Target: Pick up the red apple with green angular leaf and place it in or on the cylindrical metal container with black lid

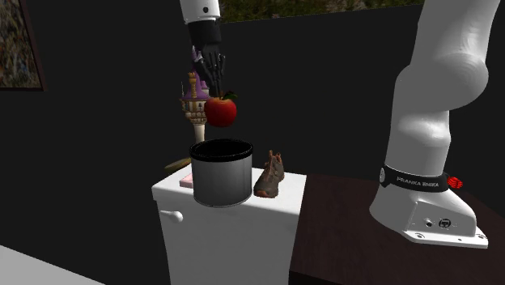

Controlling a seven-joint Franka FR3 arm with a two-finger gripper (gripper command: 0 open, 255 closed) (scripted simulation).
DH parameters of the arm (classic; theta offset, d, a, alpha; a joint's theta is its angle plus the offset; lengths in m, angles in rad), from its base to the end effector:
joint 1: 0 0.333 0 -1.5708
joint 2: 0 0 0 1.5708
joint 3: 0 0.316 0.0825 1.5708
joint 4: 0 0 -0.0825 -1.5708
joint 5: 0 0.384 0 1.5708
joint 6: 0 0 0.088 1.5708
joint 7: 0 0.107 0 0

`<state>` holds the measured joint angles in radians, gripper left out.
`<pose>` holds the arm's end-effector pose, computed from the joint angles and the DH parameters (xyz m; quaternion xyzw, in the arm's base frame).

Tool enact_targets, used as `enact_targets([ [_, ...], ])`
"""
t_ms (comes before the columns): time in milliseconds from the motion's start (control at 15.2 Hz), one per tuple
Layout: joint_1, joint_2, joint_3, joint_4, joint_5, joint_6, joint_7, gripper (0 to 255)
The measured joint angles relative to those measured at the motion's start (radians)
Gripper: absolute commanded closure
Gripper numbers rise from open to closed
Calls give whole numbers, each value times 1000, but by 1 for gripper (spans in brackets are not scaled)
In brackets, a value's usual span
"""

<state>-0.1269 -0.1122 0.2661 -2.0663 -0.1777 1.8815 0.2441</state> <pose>0.5110 0.0616 0.4755 0.9942 -0.0232 -0.0192 0.1036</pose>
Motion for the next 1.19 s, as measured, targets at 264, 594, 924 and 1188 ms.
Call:
enact_targets([
  [264, 0, 13, 1, -43, -7, 54, 13, 255],
  [594, -2, 35, 1, -86, -18, 116, 28, 255],
  [924, -1, 49, 2, -105, -25, 149, 39, 255],
  [1188, -1, 49, 2, -105, -26, 150, 40, 0],
])
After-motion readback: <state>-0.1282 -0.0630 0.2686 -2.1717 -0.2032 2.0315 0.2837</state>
